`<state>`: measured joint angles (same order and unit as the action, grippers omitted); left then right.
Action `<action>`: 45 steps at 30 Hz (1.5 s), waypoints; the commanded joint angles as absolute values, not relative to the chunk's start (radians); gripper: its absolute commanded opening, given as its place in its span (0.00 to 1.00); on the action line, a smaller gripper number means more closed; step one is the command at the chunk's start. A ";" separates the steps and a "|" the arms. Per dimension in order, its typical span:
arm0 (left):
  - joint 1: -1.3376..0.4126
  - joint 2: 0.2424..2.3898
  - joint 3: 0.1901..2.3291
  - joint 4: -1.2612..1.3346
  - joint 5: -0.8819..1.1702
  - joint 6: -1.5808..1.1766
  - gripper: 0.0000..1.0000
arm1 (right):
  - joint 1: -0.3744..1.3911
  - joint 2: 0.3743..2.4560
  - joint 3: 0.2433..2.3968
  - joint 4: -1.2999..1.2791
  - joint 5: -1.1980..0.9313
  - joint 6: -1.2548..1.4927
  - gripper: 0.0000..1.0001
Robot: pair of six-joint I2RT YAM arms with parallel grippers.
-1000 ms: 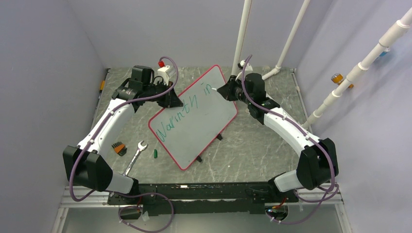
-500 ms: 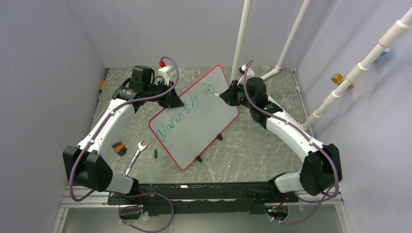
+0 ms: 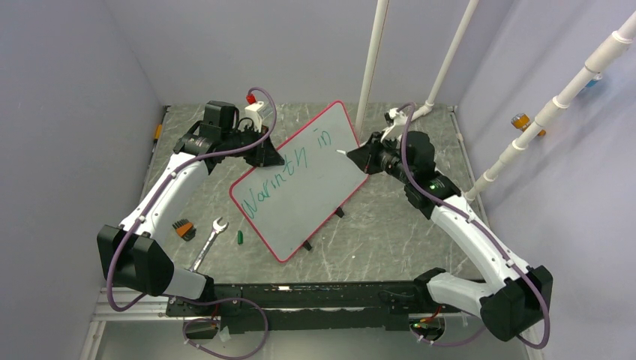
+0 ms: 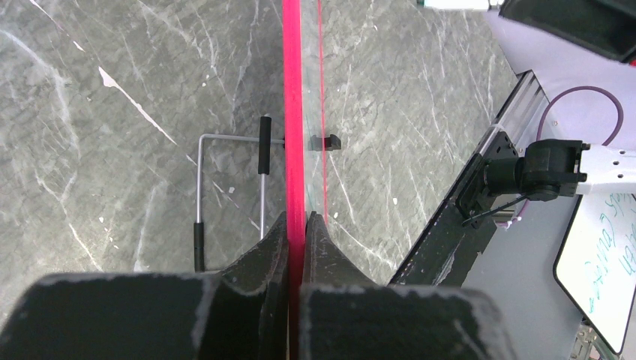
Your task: Write a sentence on the whiteboard
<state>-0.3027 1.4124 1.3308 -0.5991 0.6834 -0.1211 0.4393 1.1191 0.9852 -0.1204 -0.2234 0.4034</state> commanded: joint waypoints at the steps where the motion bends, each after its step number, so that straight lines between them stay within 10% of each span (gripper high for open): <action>1: -0.328 1.400 1.305 -0.599 0.632 0.011 0.00 | 0.446 1.069 0.925 -0.109 -0.305 0.398 0.00; 45: -0.328 1.370 1.273 -0.579 0.487 -0.041 0.00 | 1.113 1.160 0.782 0.138 -0.060 0.201 0.00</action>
<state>-0.3111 1.3697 1.3014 -0.5915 0.6273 -0.1524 1.0969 1.1404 0.7773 0.0360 -0.0792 0.2348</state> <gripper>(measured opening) 0.066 0.123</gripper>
